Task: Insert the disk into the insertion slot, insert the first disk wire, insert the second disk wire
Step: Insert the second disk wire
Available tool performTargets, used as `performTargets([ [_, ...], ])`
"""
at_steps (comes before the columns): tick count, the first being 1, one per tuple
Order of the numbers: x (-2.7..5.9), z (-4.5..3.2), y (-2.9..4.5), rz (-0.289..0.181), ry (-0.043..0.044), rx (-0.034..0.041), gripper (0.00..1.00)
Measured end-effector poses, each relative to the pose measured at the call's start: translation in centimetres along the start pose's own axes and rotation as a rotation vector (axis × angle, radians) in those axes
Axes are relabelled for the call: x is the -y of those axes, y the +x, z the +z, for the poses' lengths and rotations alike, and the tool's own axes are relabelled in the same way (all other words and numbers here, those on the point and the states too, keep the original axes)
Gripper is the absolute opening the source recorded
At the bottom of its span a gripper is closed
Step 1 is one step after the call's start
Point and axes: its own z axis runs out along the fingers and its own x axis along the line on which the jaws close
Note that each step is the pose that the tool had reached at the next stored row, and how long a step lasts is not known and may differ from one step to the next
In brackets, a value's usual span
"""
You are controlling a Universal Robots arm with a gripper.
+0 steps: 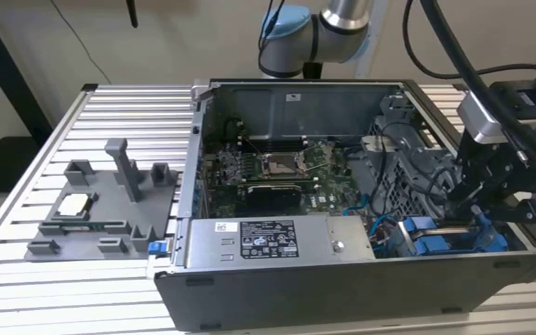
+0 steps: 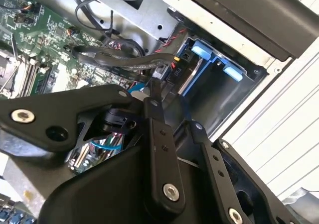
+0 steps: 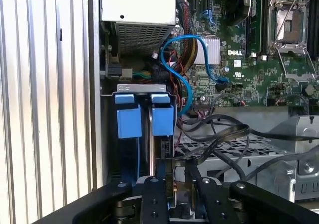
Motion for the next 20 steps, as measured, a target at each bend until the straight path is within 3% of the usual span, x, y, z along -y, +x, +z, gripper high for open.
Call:
performTargets([
  [3,0.01,-0.14,-0.06,0.0,-0.0007,-0.0039,0.3],
  [5,0.02,-0.14,-0.11,0.0,-0.0027,-0.0177,0.3],
  [6,0.03,-0.14,-0.14,0.0,-0.0027,-0.0197,0.3],
  [8,0.02,-0.14,-0.14,0.0,-0.0026,-0.0197,0.3],
  [9,0.01,-0.14,-0.13,0.0,-0.0014,-0.0169,0.3],
  [11,-0.05,-0.14,-0.14,0.0,0.0014,-0.0013,0.3],
  [13,-0.06,-0.24,-0.16,0.0,0.0015,-0.0003,0.3],
  [16,-0.07,-0.53,-0.21,-0.001,0.0044,-0.0107,0.3],
  [20,-0.06,-1.07,-0.31,-0.003,0.0148,-0.0265,0.3],
])
